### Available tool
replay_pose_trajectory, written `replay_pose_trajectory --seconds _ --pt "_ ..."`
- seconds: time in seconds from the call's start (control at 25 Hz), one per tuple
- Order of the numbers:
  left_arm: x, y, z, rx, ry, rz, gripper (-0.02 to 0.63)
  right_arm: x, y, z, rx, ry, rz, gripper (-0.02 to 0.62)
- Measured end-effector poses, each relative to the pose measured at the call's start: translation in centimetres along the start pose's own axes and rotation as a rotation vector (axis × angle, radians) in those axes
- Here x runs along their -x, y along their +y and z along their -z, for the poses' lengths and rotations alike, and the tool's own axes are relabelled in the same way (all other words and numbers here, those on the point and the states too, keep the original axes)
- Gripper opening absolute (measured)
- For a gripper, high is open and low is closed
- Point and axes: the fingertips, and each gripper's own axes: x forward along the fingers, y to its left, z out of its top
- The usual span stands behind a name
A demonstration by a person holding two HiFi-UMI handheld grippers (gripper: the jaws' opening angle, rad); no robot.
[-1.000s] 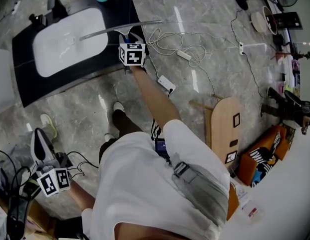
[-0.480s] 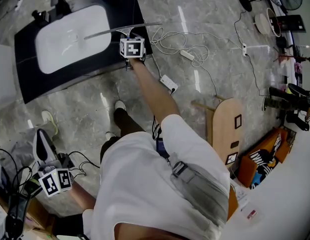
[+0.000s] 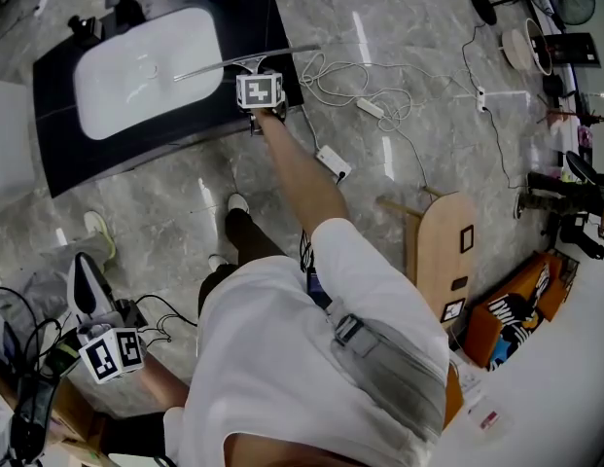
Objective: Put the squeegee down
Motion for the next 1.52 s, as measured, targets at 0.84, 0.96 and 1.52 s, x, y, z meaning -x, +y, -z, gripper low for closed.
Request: replay_pose_trajectory --seconds 0.84,0.96,1.52 --pt "0.7 0.2 0.7 0.013 -0.006 0.006 0.000 2.9 -0.8 -0.5 -0.061 -0.083 -0.057 0.155" --pt "0.4 -0.3 0.6 0.015 -0.011 0.023 0.000 5.6 -0.7 -1.5 -0.055 -0.160 -0.070 0.153" --pt "-0.7 -2.2 -1.0 -0.006 -0.054 0.118 0.000 29.6 7.6 -4.3 0.087 -0.605 -0.324 0.132"
